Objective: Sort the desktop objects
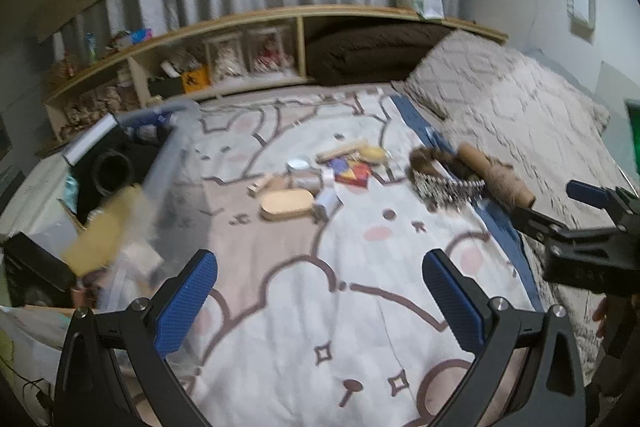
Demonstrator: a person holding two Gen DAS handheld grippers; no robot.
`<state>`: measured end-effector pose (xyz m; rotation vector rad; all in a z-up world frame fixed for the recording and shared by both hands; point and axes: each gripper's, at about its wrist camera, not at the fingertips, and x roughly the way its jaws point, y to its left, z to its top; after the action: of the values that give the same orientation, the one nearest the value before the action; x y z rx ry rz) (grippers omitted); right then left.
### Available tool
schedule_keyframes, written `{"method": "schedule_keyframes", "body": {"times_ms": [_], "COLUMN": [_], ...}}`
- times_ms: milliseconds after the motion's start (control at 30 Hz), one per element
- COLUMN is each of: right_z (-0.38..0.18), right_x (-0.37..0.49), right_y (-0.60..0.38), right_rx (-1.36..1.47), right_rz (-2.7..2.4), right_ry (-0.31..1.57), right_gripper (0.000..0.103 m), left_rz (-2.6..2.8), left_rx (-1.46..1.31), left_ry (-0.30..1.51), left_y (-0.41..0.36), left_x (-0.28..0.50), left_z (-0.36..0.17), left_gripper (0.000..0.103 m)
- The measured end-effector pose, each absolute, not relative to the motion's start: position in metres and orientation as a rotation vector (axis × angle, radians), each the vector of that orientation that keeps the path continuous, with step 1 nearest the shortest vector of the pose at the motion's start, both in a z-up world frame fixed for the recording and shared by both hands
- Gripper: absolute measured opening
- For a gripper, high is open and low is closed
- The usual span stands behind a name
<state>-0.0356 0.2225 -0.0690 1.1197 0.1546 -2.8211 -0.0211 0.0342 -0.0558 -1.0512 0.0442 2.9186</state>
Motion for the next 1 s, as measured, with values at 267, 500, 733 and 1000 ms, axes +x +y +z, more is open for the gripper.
{"method": "schedule_keyframes", "body": {"times_ms": [267, 500, 733, 1000], "right_z": [-0.107, -0.125, -0.134, -0.130], "right_x": [-0.073, -0.103, -0.125, -0.145], "right_y": [0.250, 0.272, 0.309, 0.355], "right_rx": [1.285, 1.239, 1.205, 1.221], "right_rz": [-2.747, -2.770, -2.813, -2.961], "right_ry": [-0.015, -0.197, -0.453, -0.472], "right_gripper": [0.103, 0.103, 0.103, 0.103], "left_rz": [2.824, 2.804, 2.778, 2.692], "left_rx": [-1.159, -1.307, -1.357, -1.416], "left_ry": [-0.023, -0.209, -0.230, -0.268], "left_y": [0.041, 0.026, 0.030, 0.036], "left_x": [-0.035, -0.048, -0.053, -0.062], "left_z": [-0.088, -0.114, -0.129, -0.144], "left_gripper": [0.103, 0.103, 0.103, 0.103]}}
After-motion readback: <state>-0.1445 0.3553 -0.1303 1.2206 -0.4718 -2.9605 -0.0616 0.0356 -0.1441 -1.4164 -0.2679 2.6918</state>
